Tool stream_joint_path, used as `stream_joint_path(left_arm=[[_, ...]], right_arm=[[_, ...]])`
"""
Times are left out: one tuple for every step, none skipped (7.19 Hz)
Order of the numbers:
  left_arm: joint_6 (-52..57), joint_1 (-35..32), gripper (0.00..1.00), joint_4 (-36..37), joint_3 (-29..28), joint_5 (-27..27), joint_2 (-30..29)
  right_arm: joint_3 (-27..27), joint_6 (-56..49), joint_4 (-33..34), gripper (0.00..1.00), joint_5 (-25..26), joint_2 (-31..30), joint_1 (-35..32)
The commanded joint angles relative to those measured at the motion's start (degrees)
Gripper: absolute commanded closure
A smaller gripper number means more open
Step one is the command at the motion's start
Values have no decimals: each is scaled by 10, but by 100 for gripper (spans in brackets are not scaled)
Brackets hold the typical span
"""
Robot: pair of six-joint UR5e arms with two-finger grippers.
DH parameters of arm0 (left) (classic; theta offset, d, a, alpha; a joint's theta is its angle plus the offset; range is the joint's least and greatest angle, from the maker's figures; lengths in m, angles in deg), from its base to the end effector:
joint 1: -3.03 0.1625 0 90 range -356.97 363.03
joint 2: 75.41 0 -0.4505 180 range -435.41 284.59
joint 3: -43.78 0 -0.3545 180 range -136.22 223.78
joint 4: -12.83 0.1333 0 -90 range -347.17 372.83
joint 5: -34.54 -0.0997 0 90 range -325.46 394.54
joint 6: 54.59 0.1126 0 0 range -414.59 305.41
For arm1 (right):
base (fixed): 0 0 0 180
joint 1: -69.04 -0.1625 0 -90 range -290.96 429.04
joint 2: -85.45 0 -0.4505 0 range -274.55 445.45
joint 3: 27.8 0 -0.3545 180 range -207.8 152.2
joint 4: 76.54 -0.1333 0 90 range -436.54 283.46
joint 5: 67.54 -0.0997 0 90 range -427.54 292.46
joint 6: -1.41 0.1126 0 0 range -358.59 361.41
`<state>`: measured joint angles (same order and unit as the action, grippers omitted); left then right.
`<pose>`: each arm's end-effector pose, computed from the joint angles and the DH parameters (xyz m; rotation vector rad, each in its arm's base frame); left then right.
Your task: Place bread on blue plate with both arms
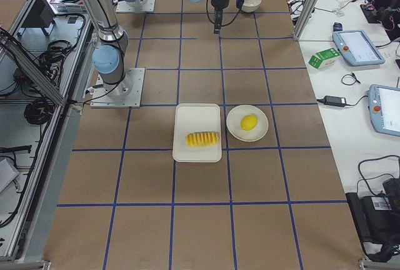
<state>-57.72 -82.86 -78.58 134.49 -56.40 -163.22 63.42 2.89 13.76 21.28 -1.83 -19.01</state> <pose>-0.0998 -0.4453 0.5094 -0.1973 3.1189 -0.0017 0.1196 -0.4717 0.4695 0.0944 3.1177 0.0990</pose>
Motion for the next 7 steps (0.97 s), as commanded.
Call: stream_joint_path(left_arm=[[2, 46, 0, 10, -4, -2, -7], [2, 75, 0, 24, -8, -2, -9], [2, 104, 0, 26, -8, -3, -8], [2, 140, 0, 25, -4, -1, -9], [2, 173, 0, 25, -4, -3, -10], [2, 212, 0, 25, -8, 0, -10], [36, 242, 0, 25, -7, -1, -14]], right_arm=[[-7, 1, -12, 0, -5, -2, 2], [-5, 2, -1, 0, -5, -3, 2], [-4, 5, 7, 0, -5, -2, 2], [-2, 12, 9, 0, -5, -2, 2], [3, 12, 15, 0, -1, -1, 2], [4, 5, 14, 0, 6, 1, 2], [4, -2, 15, 0, 7, 3, 14]])
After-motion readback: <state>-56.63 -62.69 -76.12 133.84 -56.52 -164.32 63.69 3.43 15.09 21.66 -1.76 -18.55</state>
